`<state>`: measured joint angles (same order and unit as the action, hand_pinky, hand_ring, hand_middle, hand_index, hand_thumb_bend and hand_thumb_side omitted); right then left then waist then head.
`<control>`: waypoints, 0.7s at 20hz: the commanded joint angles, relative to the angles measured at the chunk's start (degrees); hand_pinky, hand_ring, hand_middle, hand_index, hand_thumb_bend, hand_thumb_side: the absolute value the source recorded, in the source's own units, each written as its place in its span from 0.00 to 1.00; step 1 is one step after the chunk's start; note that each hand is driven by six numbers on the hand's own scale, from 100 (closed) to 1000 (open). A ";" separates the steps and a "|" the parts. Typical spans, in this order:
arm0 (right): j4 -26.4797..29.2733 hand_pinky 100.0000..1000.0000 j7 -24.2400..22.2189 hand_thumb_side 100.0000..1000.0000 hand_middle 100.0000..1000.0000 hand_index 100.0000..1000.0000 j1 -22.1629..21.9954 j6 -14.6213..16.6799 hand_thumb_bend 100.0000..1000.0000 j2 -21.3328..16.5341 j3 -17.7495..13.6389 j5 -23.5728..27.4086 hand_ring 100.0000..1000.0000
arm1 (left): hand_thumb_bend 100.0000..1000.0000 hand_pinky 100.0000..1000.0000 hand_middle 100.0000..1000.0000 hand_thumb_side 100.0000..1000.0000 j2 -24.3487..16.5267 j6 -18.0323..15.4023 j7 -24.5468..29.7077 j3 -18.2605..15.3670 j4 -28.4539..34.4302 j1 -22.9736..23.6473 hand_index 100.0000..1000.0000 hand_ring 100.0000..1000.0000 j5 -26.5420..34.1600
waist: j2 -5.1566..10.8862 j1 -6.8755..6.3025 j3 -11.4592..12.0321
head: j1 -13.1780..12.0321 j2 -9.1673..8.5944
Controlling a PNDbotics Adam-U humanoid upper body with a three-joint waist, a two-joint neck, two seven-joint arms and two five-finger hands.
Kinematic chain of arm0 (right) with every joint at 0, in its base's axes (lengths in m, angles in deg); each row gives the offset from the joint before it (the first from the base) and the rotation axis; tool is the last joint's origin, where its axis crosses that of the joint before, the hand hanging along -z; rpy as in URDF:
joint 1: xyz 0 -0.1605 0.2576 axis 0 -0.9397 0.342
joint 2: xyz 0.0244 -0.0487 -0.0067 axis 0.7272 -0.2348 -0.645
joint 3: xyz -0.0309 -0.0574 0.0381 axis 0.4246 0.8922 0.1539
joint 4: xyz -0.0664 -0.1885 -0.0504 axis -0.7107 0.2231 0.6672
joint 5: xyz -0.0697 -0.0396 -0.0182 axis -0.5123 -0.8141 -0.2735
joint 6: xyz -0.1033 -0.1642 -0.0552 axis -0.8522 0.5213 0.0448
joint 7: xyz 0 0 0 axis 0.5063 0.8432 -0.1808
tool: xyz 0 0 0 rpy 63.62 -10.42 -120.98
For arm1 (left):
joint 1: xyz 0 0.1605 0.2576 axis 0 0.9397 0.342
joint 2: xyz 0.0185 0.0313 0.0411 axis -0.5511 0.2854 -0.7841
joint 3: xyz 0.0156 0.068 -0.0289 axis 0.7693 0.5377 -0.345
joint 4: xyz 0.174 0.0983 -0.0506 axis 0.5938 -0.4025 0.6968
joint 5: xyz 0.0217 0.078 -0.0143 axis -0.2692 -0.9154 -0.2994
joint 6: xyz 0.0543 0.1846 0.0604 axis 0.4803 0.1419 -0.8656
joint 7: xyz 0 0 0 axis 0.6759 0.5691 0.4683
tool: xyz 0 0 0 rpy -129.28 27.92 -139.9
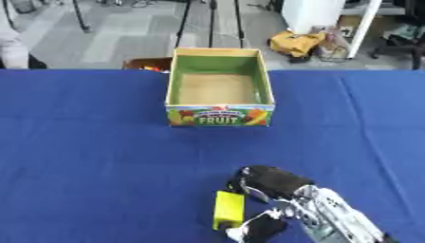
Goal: Pick up objects on the table and place them in the box.
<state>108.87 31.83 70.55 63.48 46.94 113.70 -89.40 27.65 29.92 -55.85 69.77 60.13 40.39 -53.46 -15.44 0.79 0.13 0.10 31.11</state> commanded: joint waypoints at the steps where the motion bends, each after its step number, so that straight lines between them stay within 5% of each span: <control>1: 0.53 0.91 0.82 0.45 0.42 0.69 0.60 -0.45 0.13 -0.36 -0.71 0.64 0.87 | 0.00 0.51 0.89 1.00 -0.45 0.00 0.22 0.02 1.05 -0.77 0.94 0.78 -0.27 | 0.75 -0.17 0.04 | 0.21 -0.59; 14: 1.41 0.87 6.15 0.37 0.30 0.57 2.79 -2.99 0.01 -0.65 -1.94 1.43 0.80 | 0.00 0.51 0.89 1.00 -0.38 0.11 0.30 0.01 1.05 -0.58 0.94 0.78 -0.30 | 0.89 -0.24 0.02 | 0.14 -0.74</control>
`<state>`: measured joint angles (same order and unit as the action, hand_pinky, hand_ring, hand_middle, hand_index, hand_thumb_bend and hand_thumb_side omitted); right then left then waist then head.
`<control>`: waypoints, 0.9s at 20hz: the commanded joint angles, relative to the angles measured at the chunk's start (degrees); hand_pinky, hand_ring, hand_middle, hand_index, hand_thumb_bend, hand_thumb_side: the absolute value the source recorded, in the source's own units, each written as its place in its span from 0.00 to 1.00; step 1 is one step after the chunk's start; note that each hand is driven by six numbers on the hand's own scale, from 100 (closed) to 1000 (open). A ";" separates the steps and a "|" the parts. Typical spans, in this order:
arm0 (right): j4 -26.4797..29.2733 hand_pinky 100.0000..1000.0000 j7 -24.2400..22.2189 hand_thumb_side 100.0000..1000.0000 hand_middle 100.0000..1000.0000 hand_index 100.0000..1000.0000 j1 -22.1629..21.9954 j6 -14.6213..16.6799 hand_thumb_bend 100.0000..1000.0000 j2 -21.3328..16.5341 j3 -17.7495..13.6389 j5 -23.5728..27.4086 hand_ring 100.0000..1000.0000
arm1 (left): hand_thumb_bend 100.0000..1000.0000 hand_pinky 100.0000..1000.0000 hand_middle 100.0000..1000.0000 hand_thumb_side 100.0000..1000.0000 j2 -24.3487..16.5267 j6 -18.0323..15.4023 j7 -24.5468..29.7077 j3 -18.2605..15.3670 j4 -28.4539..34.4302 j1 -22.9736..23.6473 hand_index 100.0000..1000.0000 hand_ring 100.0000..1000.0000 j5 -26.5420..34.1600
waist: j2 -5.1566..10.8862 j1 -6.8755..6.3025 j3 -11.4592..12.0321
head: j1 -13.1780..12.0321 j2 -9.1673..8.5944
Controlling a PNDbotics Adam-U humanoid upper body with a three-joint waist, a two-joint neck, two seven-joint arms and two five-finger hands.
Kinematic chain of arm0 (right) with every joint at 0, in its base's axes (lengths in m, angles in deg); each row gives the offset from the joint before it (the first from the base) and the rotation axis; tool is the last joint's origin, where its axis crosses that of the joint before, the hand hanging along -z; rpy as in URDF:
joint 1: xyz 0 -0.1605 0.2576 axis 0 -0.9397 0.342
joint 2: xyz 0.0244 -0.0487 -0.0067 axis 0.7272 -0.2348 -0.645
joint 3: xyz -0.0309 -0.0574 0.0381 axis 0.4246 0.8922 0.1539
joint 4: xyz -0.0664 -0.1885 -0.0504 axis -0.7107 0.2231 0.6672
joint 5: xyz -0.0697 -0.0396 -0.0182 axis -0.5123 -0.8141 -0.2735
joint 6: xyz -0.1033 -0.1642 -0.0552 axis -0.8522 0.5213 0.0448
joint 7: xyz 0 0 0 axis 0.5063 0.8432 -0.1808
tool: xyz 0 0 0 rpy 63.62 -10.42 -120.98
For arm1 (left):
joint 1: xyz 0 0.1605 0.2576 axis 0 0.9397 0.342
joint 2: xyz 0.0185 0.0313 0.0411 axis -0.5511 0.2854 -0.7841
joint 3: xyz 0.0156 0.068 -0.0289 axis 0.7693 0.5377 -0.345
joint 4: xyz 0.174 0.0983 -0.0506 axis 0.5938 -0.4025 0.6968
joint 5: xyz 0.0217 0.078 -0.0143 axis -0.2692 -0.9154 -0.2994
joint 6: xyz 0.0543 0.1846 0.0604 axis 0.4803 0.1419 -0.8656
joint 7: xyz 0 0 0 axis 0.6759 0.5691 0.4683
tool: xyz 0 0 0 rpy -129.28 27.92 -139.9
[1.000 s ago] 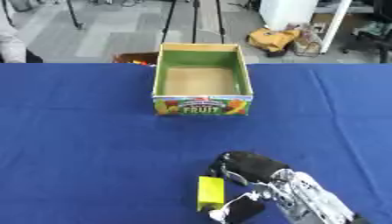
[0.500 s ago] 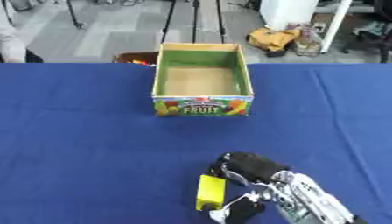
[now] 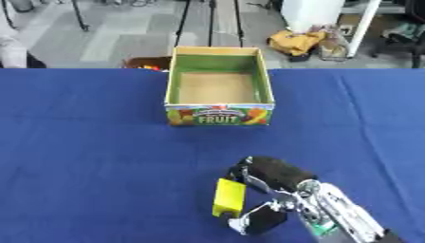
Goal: Pick up objects on the table and place them in the box.
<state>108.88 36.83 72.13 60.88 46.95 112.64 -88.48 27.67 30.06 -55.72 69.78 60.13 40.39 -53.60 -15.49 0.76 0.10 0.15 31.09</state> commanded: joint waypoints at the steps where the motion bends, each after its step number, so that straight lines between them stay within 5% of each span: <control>1: 1.61 0.86 1.52 0.37 0.30 0.57 1.64 -0.51 0.00 -0.71 -1.00 0.60 0.80 | 0.00 0.51 0.89 1.00 -0.42 -0.03 0.17 0.01 1.05 -0.55 0.94 0.78 -0.16 | 0.97 -0.20 0.02 | 0.08 -0.70; 7: 2.37 0.85 1.50 0.37 0.29 0.56 5.83 -1.17 0.00 -1.92 -1.07 2.25 0.80 | 0.00 0.51 0.89 1.00 -0.61 0.04 0.19 0.07 1.05 -0.29 0.94 0.78 -0.14 | 1.40 0.02 -0.07 | -0.04 -0.56; 8: 2.31 0.84 1.23 0.54 0.29 0.55 6.88 -1.39 0.00 -2.24 -1.06 2.81 0.79 | 0.00 0.51 0.89 1.00 -0.65 0.05 0.19 0.08 1.05 -0.24 0.94 0.78 -0.13 | 1.48 0.06 -0.07 | -0.06 -0.56; 9: 2.28 0.84 1.05 0.37 0.29 0.55 7.83 -1.59 0.00 -2.57 -1.10 3.27 0.79 | 0.00 0.51 0.89 1.00 -0.67 0.07 0.20 0.10 1.05 -0.19 0.94 0.78 -0.12 | 1.57 0.11 -0.05 | -0.06 -0.55; 18: 1.12 0.80 1.35 0.39 0.28 0.53 17.96 -4.01 0.00 -5.79 -2.82 6.58 0.79 | 0.00 0.51 0.89 1.00 -0.90 0.14 0.23 0.18 1.05 0.27 0.94 0.78 -0.08 | 2.10 0.41 0.25 | -0.14 -0.69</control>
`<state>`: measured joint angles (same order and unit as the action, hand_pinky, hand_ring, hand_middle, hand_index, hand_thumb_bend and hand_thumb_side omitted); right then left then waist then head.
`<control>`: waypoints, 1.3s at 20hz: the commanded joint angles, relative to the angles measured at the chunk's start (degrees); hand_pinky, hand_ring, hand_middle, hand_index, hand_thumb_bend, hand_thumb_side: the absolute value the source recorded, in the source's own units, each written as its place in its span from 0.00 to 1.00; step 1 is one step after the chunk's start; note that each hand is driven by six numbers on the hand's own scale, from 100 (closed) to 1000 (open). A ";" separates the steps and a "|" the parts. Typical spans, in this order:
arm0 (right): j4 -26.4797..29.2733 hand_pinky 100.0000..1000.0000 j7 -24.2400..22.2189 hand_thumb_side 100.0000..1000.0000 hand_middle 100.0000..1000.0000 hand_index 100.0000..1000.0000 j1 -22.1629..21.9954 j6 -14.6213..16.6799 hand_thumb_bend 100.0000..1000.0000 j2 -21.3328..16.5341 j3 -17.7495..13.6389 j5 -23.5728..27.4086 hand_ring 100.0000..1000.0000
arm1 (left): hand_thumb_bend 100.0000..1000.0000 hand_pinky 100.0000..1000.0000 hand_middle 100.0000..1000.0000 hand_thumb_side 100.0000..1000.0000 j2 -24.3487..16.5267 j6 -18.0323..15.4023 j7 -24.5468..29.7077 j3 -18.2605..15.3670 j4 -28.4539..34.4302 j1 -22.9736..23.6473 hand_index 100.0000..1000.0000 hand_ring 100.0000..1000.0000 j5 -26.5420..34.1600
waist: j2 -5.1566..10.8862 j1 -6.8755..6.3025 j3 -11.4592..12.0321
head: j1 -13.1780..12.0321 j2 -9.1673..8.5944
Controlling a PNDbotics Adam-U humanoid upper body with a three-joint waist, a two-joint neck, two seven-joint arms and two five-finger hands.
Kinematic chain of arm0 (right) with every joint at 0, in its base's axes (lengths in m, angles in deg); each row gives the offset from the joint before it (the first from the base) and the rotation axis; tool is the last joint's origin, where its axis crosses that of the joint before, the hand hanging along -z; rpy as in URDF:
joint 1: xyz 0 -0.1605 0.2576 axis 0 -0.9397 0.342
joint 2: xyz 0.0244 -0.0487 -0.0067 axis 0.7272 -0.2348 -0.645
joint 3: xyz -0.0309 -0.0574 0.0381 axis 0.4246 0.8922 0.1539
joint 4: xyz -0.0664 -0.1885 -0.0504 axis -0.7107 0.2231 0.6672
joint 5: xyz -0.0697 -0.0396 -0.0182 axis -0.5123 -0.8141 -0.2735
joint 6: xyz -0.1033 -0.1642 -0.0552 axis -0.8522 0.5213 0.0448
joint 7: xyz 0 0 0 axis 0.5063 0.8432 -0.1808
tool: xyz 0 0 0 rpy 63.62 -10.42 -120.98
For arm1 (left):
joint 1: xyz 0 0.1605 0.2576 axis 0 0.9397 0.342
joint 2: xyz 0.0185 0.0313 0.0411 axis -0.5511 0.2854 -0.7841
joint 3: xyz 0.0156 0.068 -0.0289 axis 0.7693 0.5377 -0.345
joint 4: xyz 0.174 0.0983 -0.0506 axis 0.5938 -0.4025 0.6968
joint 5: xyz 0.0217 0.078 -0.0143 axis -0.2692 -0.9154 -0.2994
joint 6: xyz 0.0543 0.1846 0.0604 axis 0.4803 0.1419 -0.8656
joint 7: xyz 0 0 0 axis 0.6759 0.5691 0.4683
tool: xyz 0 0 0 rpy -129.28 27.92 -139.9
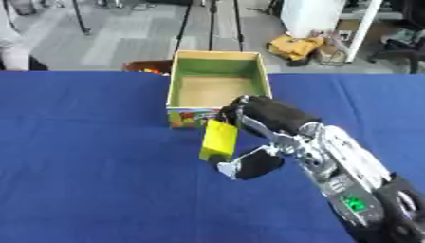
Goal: Pick up objects on the table and place them in the box.
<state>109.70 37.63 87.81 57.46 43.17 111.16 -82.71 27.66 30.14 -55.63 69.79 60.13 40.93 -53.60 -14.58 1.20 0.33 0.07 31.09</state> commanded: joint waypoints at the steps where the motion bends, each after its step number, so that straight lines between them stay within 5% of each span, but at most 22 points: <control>1: 0.18 0.79 0.82 0.39 0.28 0.53 3.19 -0.74 0.00 -2.26 -1.50 0.75 0.79 | 0.00 0.51 0.89 1.00 -0.90 0.06 0.17 0.18 1.05 -0.25 0.94 0.78 -0.08 | 1.20 -0.01 0.03 | -0.01 -0.72; 11: -3.47 0.79 4.62 0.37 0.27 0.52 10.60 -3.81 0.00 -3.09 -4.50 0.98 0.78 | 0.00 0.51 0.89 1.00 -0.95 0.17 0.47 0.40 1.05 0.08 0.94 0.79 -0.06 | 1.44 0.14 0.51 | 0.31 -0.96; 26: -22.60 0.81 6.01 0.39 0.26 0.52 20.64 -7.83 0.00 0.80 -9.32 -6.21 0.79 | 0.00 0.51 0.89 1.00 -0.82 -0.10 1.53 1.02 1.05 -0.03 0.95 0.79 -0.03 | 0.43 0.18 2.48 | 1.41 -1.76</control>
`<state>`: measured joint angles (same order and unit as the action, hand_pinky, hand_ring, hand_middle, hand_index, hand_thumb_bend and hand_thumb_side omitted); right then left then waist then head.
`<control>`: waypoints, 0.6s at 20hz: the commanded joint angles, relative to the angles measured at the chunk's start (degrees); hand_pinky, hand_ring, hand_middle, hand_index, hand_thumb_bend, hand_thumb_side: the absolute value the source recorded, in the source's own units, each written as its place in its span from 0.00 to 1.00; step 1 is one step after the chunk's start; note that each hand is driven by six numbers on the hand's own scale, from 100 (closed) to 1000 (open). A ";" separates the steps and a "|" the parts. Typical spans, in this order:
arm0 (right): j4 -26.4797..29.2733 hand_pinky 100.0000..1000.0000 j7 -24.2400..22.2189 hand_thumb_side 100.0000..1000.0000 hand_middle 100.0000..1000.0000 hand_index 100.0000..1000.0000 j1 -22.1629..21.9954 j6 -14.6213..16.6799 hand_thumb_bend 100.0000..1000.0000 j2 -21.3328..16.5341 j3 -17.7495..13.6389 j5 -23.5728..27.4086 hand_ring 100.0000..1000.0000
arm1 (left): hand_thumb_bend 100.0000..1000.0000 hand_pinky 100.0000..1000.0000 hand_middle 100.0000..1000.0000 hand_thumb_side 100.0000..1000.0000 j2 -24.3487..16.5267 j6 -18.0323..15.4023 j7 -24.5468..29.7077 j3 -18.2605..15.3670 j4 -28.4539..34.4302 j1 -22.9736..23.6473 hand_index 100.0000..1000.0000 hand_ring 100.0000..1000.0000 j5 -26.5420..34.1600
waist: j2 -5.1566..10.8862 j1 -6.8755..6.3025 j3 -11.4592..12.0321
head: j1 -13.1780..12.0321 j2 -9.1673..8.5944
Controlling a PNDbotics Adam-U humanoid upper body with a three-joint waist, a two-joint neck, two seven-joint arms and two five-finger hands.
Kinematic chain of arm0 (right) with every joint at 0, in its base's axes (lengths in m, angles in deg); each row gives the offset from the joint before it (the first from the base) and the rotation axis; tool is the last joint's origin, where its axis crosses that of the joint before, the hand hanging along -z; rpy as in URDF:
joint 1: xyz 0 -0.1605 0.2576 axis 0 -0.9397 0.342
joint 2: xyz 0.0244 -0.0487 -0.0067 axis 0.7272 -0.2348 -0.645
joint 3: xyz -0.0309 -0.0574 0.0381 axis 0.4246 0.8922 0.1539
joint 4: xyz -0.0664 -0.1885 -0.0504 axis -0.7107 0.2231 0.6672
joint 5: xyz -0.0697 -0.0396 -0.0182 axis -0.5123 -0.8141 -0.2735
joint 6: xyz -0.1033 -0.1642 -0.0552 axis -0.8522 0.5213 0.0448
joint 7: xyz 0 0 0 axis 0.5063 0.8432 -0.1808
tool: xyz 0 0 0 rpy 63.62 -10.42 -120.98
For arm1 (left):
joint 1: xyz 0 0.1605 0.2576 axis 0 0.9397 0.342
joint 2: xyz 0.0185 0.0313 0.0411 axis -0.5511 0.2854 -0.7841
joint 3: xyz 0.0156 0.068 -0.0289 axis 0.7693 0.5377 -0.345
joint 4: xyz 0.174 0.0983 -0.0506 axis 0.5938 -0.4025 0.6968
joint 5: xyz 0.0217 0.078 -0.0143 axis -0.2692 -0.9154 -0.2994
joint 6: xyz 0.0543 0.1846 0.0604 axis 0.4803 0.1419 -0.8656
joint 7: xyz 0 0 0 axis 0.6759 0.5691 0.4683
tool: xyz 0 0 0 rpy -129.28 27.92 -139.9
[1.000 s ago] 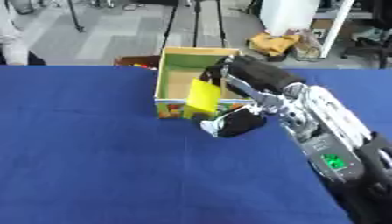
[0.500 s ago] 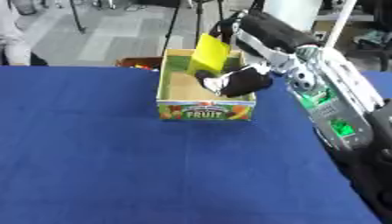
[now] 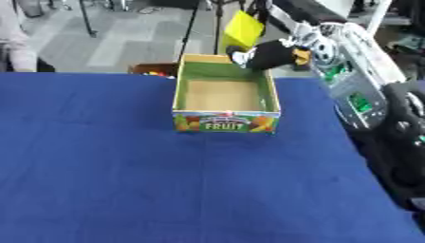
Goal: Pick up objects on the table and place them in the box.
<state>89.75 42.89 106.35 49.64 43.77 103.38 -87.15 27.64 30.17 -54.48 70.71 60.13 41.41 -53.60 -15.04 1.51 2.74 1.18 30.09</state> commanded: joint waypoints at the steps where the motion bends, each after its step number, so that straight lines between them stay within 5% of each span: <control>1: -5.15 0.81 1.45 0.39 0.26 0.52 3.12 0.09 0.00 0.97 -2.26 -2.47 0.79 | 0.00 0.51 0.89 1.00 -0.79 -0.20 0.48 0.16 1.05 -0.56 0.95 0.79 -0.03 | 0.70 -0.15 0.38 | 0.47 -0.86; 12: -23.56 0.83 7.40 0.40 0.26 0.52 10.35 -0.09 0.00 7.27 -9.01 -10.12 0.79 | 0.00 0.52 0.90 1.00 -0.51 -0.68 1.57 0.67 1.05 -1.26 0.95 0.79 -0.21 | -1.41 0.09 2.58 | 2.36 -2.34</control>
<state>67.11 49.58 114.96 49.77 51.26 95.64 -96.11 27.65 29.57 -53.20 71.26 60.13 40.88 -53.62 -17.51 1.81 5.33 3.19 28.55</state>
